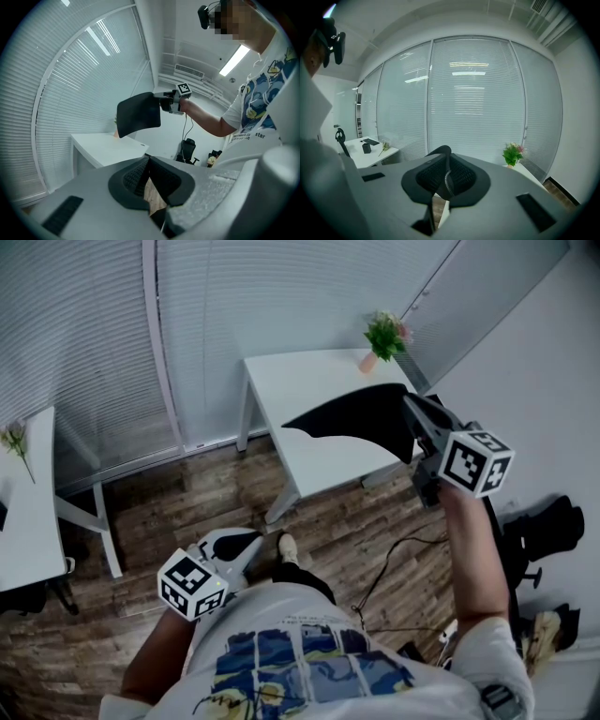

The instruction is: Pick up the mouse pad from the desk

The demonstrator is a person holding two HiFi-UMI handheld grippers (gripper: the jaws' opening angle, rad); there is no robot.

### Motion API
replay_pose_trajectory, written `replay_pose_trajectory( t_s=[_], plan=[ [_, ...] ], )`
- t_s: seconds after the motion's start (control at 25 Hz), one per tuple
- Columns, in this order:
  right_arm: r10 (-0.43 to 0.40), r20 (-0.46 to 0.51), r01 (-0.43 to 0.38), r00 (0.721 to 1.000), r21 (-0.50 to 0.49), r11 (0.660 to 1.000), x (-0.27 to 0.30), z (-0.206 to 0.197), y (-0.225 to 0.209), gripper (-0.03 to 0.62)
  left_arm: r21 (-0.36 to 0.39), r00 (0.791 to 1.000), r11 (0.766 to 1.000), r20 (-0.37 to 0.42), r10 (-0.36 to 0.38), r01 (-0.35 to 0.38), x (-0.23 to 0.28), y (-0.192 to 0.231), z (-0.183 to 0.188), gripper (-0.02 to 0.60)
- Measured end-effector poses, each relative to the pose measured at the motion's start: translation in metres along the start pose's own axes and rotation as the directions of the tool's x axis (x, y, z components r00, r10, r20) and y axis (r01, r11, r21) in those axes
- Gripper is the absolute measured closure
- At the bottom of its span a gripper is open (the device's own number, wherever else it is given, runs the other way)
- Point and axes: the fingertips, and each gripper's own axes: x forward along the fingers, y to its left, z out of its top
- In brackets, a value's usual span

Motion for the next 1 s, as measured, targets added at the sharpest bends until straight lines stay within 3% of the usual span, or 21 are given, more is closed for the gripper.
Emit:
replay_pose_trajectory(
  t_s=[1.0],
  plan=[
    [0.005,0.015,-0.005,1.0,-0.019,1.0,-0.019,0.001,0.007,0.571,0.009,1.0,1.0,0.0,-0.001,0.001,0.0,-0.01,-0.001,0.578]
  ],
)
